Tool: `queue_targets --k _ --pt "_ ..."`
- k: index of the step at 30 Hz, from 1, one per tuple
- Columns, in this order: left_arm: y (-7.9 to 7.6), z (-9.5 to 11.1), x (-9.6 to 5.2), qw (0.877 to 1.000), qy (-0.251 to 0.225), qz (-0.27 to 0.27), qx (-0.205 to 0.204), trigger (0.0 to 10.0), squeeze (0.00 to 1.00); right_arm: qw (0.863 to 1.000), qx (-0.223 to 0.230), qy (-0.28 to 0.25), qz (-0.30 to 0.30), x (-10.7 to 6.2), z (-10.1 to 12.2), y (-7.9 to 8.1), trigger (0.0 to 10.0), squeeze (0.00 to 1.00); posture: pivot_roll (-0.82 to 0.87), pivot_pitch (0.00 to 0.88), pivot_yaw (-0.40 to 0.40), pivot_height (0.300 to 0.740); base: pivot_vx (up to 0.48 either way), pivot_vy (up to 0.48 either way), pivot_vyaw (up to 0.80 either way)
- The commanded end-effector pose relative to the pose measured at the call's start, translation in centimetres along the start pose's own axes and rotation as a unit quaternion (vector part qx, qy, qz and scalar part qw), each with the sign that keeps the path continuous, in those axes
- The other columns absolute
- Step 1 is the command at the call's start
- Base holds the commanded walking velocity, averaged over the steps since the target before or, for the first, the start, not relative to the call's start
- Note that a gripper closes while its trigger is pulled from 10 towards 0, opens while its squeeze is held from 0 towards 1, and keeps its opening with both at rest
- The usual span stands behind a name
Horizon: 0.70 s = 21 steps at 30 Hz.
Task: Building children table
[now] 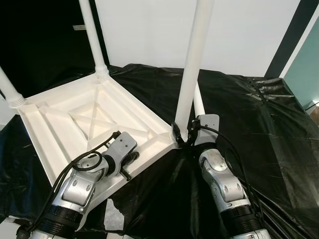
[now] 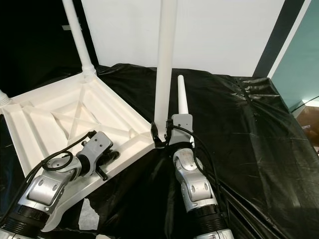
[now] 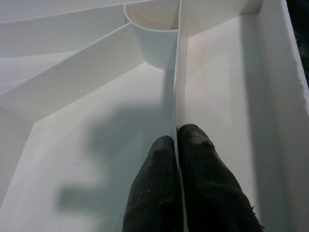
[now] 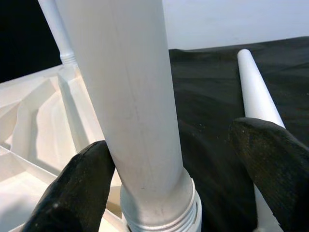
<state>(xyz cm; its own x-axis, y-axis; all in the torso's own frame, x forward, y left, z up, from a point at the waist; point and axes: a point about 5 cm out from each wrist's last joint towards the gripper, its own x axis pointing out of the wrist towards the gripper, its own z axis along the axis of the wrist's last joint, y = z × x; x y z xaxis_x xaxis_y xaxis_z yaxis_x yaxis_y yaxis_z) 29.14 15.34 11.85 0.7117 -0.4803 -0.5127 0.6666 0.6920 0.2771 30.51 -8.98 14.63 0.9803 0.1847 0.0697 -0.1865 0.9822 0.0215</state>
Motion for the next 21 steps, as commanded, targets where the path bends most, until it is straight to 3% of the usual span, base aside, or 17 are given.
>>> queue_targets --k 1,3,4,6,7,9,10,15,18,19,20,21 --pt "1.6 -2.0 -0.2 0.994 0.047 0.097 -0.025 0.0 0.0 1.0 0.005 -0.017 -0.009 0.0 0.7 -0.7 10.0 0.0 0.02 0.0 -0.026 0.74 0.0 0.0 0.0" --pt "1.5 -1.9 -0.1 0.994 0.047 0.096 -0.025 0.0 0.0 1.0 0.004 -0.017 -0.008 0.0 0.6 -0.8 10.0 0.0 0.02 0.0 -0.025 0.74 0.0 0.0 0.0" --pt "1.5 -1.8 0.0 0.994 0.05 0.098 -0.024 5.5 0.0 1.0 0.005 -0.019 -0.008 0.0 0.7 -0.9 10.0 0.0 0.02 0.0 -0.025 0.74 0.0 0.0 0.0" --pt "1.5 -1.8 0.0 0.994 0.05 0.098 -0.024 5.5 0.0 1.0 0.005 -0.019 -0.008 0.0 0.7 -0.9 10.0 0.0 0.02 0.0 -0.025 0.74 0.0 0.0 0.0" --pt "1.5 -1.8 0.1 0.993 0.053 0.103 -0.024 10.0 0.0 1.0 0.005 -0.023 -0.007 0.0 0.9 -1.0 10.0 0.0 0.02 0.0 -0.024 0.74 0.0 0.0 0.0" --pt "1.6 -1.7 0.3 0.992 0.052 0.111 -0.032 10.0 0.0 1.0 0.006 -0.026 -0.006 0.0 1.0 -1.1 10.0 0.0 0.02 0.0 -0.023 0.74 0.0 0.0 0.0" --pt "1.7 -1.6 0.4 0.991 0.05 0.121 -0.039 0.0 0.0 1.0 0.007 -0.03 -0.005 0.0 1.2 -1.2 10.0 0.0 0.02 0.0 -0.023 0.74 0.0 0.0 0.0" --pt "2.3 -1.4 0.5 0.987 0.048 0.148 -0.052 0.0 0.0 0.999 0.009 -0.034 -0.003 0.1 1.3 -1.2 10.0 0.0 0.02 0.0 -0.021 0.74 0.0 0.0 0.0" --pt "4.5 -1.4 0.3 0.973 0.048 0.215 -0.067 0.0 0.0 0.999 0.011 -0.037 0.0 0.2 1.4 -0.8 10.0 0.0 0.02 0.0 -0.02 0.74 0.0 0.0 0.0" --pt "4.5 -1.4 0.3 0.973 0.048 0.215 -0.067 0.0 0.0 0.999 0.011 -0.037 0.0 0.2 1.4 -0.8 10.0 0.0 0.02 0.0 -0.02 0.74 0.0 0.0 0.0" --pt "5.1 -1.3 0.2 0.968 0.047 0.236 -0.071 1.6 0.0 0.999 0.012 -0.037 0.001 0.2 1.4 -0.8 10.0 0.0 0.02 0.0 -0.02 0.74 0.0 0.0 0.0" --pt "5.1 -1.3 0.2 0.968 0.047 0.236 -0.071 1.6 0.0 0.999 0.012 -0.037 0.001 0.2 1.4 -0.8 10.0 0.0 0.02 0.0 -0.02 0.74 0.0 0.0 0.0"
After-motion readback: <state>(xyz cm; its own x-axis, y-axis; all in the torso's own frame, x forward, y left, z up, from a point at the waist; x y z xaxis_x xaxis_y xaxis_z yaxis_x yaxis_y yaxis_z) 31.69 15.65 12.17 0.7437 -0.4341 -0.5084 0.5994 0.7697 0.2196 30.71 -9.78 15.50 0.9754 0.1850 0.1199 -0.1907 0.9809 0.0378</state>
